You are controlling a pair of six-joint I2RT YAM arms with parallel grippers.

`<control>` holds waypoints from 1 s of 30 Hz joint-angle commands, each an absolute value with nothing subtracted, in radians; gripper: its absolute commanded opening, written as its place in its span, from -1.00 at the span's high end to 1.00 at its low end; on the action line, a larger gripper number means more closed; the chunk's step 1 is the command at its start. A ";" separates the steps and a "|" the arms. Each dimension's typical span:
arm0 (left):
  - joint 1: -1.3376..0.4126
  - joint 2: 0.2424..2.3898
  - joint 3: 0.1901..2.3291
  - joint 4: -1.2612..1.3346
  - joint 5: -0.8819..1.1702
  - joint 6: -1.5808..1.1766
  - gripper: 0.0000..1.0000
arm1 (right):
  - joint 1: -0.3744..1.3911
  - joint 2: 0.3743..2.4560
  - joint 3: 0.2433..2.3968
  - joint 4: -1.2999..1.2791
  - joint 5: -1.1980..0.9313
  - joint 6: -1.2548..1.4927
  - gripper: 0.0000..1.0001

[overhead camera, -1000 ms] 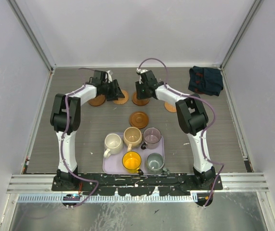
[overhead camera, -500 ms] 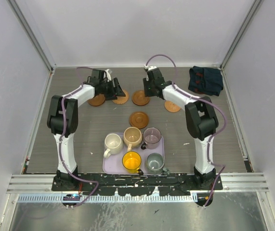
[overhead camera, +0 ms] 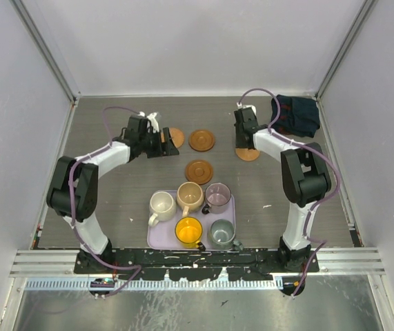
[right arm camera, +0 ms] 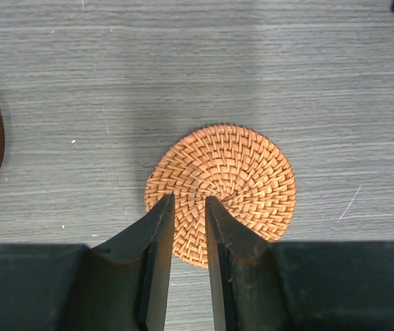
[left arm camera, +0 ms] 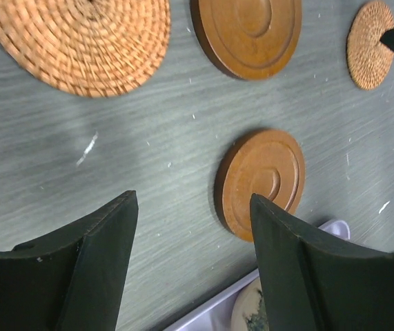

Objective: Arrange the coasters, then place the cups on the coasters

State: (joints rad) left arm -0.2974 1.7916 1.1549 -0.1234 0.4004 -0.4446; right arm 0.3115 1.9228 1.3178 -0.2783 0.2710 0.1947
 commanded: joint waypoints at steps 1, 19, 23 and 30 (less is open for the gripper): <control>-0.319 1.695 1.074 0.001 0.328 -0.390 -0.37 | 0.312 1.924 1.318 -0.261 0.320 0.207 0.40; -0.331 1.560 0.894 0.086 0.334 -0.408 -0.46 | 0.271 2.036 1.332 -0.274 0.237 0.239 0.40; -0.331 1.534 0.865 0.102 0.314 -0.409 -0.50 | 0.271 2.075 1.372 -0.268 0.156 0.238 0.40; -0.332 1.529 0.843 0.102 0.300 -0.416 -0.53 | 0.284 2.131 1.432 -0.263 0.075 0.242 0.43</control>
